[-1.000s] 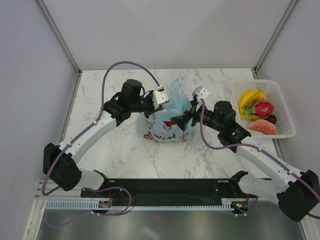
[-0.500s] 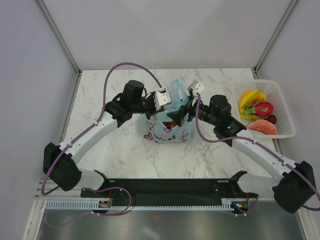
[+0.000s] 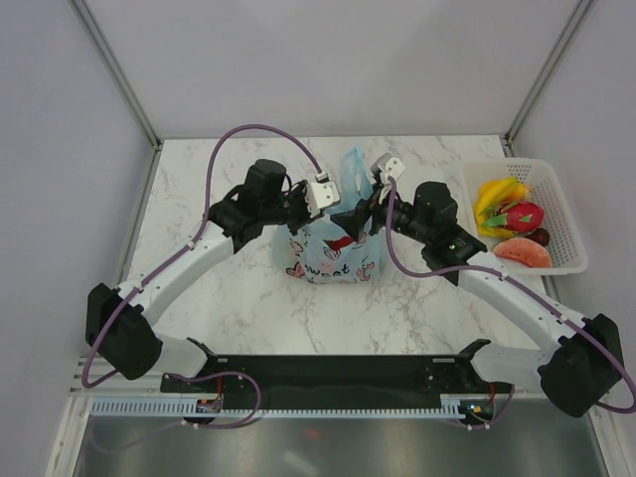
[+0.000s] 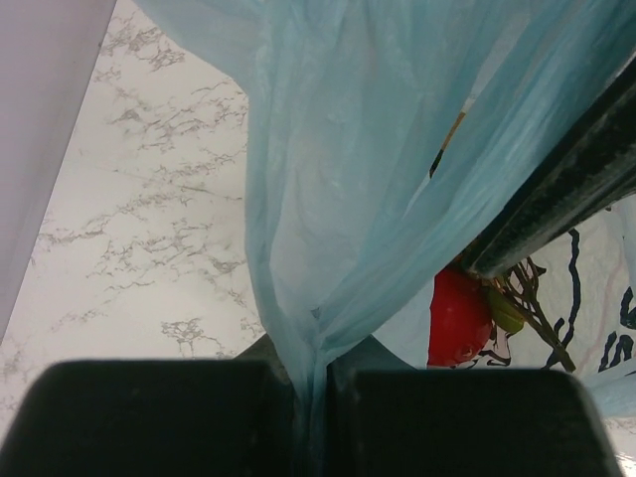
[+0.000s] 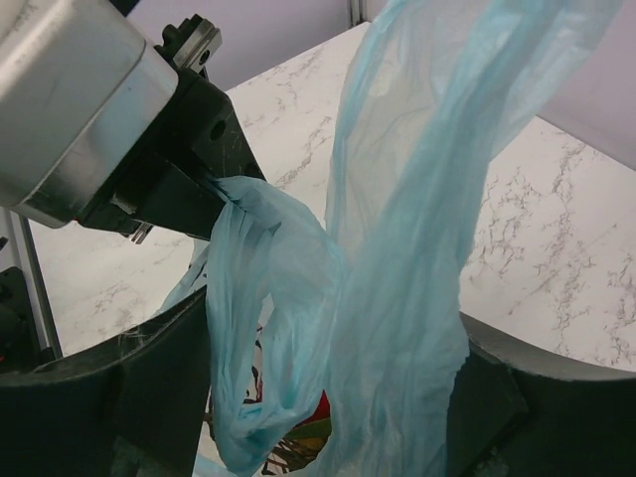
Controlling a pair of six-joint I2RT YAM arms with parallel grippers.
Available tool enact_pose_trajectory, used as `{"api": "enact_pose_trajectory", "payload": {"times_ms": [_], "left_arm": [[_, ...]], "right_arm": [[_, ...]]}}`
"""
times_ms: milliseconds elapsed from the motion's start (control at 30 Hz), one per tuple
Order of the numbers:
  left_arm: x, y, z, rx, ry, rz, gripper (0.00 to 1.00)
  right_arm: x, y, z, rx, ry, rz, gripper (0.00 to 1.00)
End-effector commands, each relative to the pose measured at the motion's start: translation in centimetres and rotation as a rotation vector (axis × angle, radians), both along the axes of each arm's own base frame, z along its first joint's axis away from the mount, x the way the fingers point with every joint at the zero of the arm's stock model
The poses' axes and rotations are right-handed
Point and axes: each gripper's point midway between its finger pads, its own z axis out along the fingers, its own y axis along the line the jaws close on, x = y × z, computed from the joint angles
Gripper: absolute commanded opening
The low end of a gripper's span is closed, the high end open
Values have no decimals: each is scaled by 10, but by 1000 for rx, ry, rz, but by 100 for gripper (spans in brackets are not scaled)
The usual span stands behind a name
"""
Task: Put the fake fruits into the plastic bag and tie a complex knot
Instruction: Adjust the plastic bag at the center of the board.
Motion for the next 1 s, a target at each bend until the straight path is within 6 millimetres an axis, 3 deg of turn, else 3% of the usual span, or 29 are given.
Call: {"api": "enact_pose_trajectory", "payload": {"times_ms": [0,200,333,567,633,833,967], "left_arm": [[5,4,6,20,-48,13,2],[7,5,6,25,-47,22,2],[8,6,5,31,-49,27,2],[9,5,5,29,-45,30,2],[8,4,5,27,-43,26,2],[9,2,5,24,-39,20,3],[8,2,9,15,-43,18,9]], "right_arm": [[4,3,31,39,-63,1,79],[4,3,35,39,-68,-3,63],[5,1,34,33,-63,-14,60],[10,-2,34,37,-54,-47,26],[12,-4,33,37,-54,-65,23],[16,-7,33,42,-49,-98,1],[24,-14,32,28,-46,-159,0]]}}
